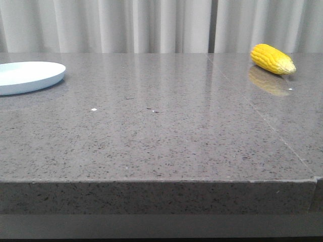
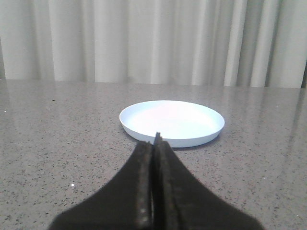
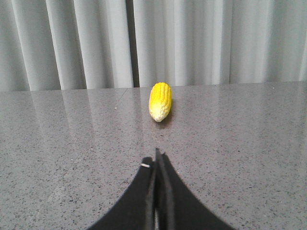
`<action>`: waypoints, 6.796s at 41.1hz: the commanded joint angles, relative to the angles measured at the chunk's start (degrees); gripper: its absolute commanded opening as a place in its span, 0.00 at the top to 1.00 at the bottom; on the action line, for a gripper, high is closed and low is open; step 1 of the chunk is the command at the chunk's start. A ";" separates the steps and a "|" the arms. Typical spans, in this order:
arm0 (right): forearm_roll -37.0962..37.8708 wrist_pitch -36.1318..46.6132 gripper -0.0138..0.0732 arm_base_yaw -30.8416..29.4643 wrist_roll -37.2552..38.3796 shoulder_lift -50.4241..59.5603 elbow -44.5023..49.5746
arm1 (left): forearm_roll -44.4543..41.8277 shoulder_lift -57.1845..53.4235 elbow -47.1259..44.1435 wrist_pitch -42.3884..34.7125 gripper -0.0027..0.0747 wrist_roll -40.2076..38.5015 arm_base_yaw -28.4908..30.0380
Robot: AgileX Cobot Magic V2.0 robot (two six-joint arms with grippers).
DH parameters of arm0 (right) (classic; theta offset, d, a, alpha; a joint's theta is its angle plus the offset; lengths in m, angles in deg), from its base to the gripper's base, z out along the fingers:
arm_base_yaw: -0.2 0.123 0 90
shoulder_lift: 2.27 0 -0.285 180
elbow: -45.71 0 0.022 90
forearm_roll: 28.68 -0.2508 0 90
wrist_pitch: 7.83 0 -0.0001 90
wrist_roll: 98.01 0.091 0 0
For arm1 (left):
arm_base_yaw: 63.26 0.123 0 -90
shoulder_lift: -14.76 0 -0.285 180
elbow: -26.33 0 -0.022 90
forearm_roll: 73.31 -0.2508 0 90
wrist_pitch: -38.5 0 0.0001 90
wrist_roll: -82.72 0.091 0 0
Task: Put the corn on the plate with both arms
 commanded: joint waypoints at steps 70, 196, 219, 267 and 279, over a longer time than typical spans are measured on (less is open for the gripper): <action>0.73 -31.78 0.94 -0.39 -1.51 -27.49 -43.74 | 0.00 27.11 45.46 28.03 0.99 -0.35 -0.37; 0.68 -27.75 0.22 -0.39 -3.77 -36.02 -41.44 | 16.06 107.00 90.65 43.23 0.90 14.23 10.01; 0.68 -27.70 0.22 -0.39 -3.77 -36.02 -41.44 | 19.25 100.64 101.30 54.84 0.99 14.23 3.52; 0.68 -27.75 0.22 -0.39 -3.77 -36.02 -41.44 | 24.85 112.78 102.57 53.11 0.91 14.23 -19.80; 0.68 -27.77 0.22 -0.39 -3.77 -36.02 -41.44 | 22.82 111.43 103.20 56.61 0.29 14.23 -19.45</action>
